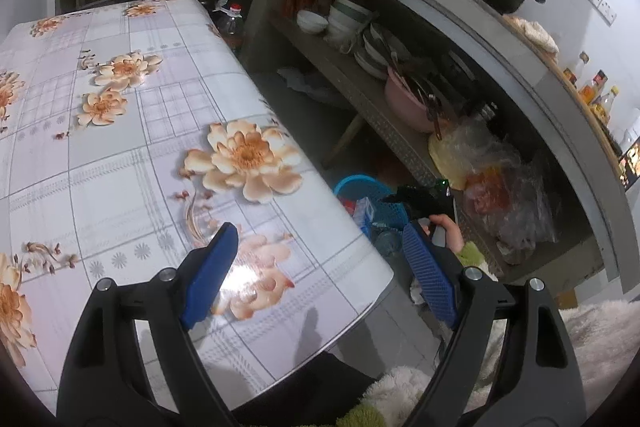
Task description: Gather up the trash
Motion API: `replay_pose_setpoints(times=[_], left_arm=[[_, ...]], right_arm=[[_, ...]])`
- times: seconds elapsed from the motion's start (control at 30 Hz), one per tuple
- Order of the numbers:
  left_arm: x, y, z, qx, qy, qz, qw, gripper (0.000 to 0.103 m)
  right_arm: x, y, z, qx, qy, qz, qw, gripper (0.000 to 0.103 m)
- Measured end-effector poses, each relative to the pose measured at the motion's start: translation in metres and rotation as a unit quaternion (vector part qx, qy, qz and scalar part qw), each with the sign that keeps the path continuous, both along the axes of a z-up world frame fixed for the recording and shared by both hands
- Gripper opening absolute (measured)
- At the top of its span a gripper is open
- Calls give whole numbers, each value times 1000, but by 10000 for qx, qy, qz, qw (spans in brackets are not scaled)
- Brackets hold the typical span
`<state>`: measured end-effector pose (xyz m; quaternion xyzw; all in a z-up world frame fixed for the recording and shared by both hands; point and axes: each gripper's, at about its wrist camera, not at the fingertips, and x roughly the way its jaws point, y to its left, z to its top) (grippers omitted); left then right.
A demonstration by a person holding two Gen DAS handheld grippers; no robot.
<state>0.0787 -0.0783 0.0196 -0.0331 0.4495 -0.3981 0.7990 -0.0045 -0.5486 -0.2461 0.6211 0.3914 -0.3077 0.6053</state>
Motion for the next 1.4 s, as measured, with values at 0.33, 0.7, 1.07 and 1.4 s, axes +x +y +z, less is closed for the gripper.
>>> replay_pose_setpoints(times=[0.33,0.7,1.07,1.4], left_arm=[[-22,-3,-18,157,-106,-57,9998,83],[-49,5,-5,247,-691,723,9947,93],[-82,-1,12,1240,-1779,1547,9639,94],[-90,-7,-15,2244,-1337,1800,9484,94]], right_arm=[[-44,37,66,-1289,-236,830,9879,63],[-77,206,227,-4188,-855,2868,8574,96],[-89,305,261,-5115,-848,3220,7921,96],[-88,321,250,-5351,-9,3380,7742,96]])
